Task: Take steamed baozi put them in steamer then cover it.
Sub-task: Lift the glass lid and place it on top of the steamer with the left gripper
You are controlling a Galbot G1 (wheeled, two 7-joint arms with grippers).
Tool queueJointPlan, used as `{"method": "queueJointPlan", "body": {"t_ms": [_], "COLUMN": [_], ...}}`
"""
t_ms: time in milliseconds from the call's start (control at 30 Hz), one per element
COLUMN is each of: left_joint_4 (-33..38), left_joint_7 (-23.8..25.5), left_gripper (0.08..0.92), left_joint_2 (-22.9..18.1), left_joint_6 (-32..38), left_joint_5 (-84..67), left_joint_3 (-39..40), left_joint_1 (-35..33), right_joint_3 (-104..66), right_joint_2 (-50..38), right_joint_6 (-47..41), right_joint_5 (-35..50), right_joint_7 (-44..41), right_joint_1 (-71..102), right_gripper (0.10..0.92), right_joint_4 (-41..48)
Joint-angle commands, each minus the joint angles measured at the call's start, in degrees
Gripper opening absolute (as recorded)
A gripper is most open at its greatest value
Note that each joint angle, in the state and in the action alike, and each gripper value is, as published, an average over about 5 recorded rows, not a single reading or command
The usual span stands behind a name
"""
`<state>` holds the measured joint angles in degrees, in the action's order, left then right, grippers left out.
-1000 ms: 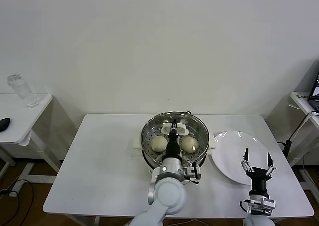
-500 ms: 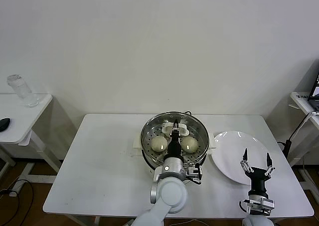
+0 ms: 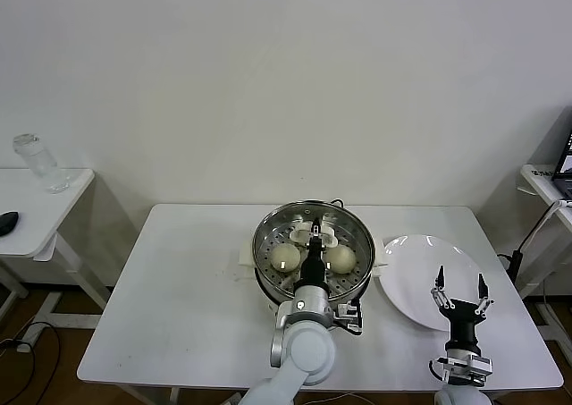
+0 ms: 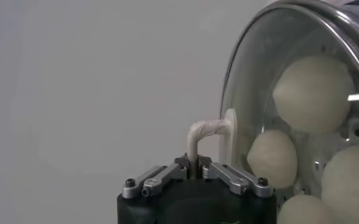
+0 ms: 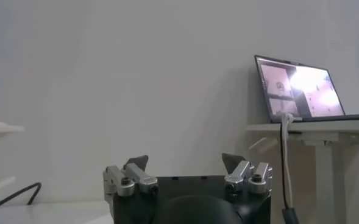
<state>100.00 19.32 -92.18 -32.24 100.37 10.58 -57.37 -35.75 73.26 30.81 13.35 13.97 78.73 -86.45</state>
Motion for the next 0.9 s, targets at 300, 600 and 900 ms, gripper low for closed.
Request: {"method": "queueJointPlan", "body": {"t_ms": [300, 600, 900], "left_joint_4": [0.4, 5.03, 12.22], "left_joint_7": [0.56, 0.65, 2.67], "left_gripper": [0.197, 0.427, 0.695], "left_joint_2": [-0.52, 0.26, 4.34], "left_joint_6": [0.3, -0.31, -1.86], "left_joint_5": [1.23, -1.55, -12.46], "left_joint_3": [-0.55, -0.73, -0.6], "left_joint_1": [-0.54, -2.1, -3.78], "right_joint_3": [0.05, 0.38, 0.78], "right_joint_2": [-0.1, -0.08, -0.2], "right_joint_6": [0.09, 0.12, -0.23], "right_joint_5": [-0.06, -0.16, 0.36], "right_joint_7": [-0.03, -0.07, 0.02], "right_joint_1": [-0.05, -0.19, -1.82], "right_gripper": [0.823, 0.823, 0.823], "right_joint_4": [0.07, 0.23, 0.45]}}
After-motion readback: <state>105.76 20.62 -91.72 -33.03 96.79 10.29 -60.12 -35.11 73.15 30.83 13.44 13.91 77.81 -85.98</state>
